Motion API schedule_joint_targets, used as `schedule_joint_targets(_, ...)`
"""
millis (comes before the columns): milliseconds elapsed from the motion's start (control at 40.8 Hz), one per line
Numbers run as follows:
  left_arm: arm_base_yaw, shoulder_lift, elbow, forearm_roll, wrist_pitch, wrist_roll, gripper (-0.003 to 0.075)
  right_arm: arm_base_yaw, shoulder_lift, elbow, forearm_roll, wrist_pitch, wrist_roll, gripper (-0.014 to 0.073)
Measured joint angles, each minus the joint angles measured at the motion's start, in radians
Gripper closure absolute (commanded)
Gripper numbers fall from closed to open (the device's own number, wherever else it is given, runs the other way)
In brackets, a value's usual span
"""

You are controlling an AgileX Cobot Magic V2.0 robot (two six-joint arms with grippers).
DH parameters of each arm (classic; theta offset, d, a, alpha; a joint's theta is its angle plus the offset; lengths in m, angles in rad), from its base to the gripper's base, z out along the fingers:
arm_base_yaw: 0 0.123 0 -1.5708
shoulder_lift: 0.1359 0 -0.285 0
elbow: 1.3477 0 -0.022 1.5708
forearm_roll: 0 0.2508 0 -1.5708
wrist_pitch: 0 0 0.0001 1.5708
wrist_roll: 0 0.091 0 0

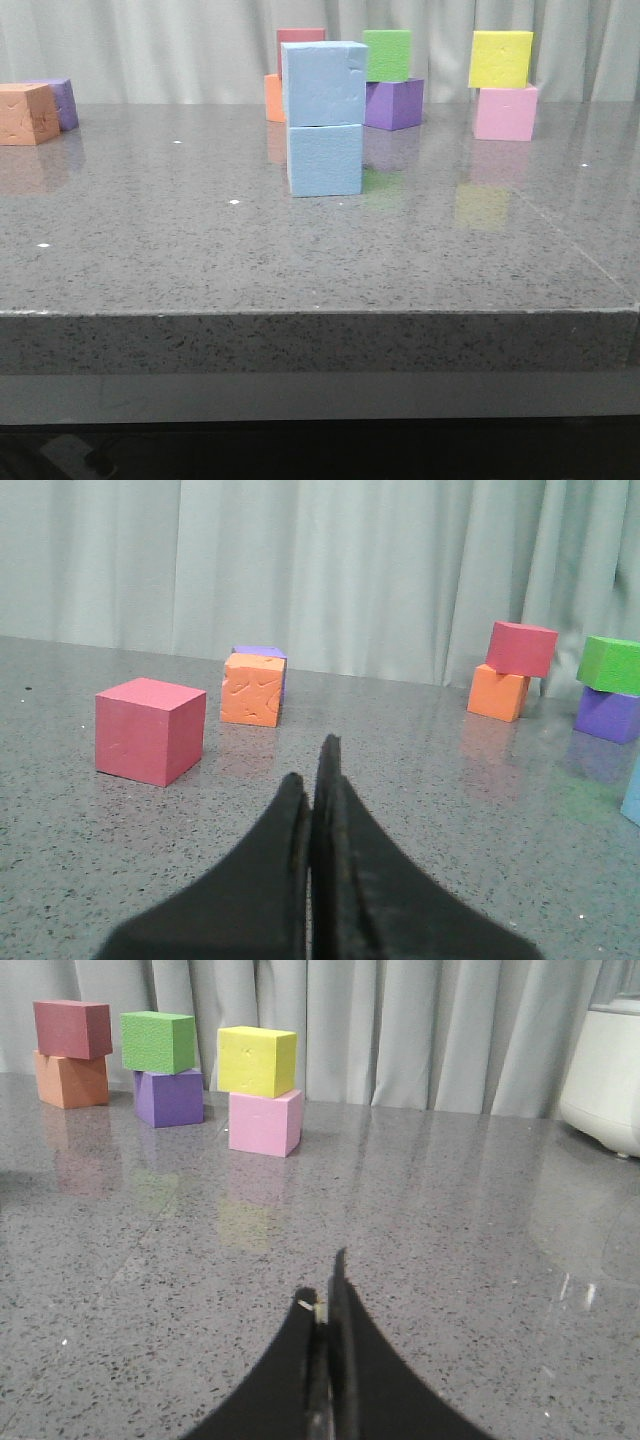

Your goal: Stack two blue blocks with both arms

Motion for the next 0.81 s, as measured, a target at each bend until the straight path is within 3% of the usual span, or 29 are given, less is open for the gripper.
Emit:
schedule_joint_targets(245, 0.0, 0.0, 0.0, 0.0, 0.0, 0.0, 0.0741, 0.0, 0.0, 0.0, -0.009, 0.006, 0.008, 0.066)
schedule_joint_targets(491, 0.0, 0.0, 0.0, 0.0, 0.0, 0.0, 0.0741, 0.0, 0.0, 0.0, -0.063, 0.008, 0.132, 0.066)
schedule_joint_targets(810, 0.0, 0.0, 0.0, 0.0, 0.0, 0.0, 0.0741, 0.0, 0.0, 0.0, -0.074, 0.008, 0.144, 0.066)
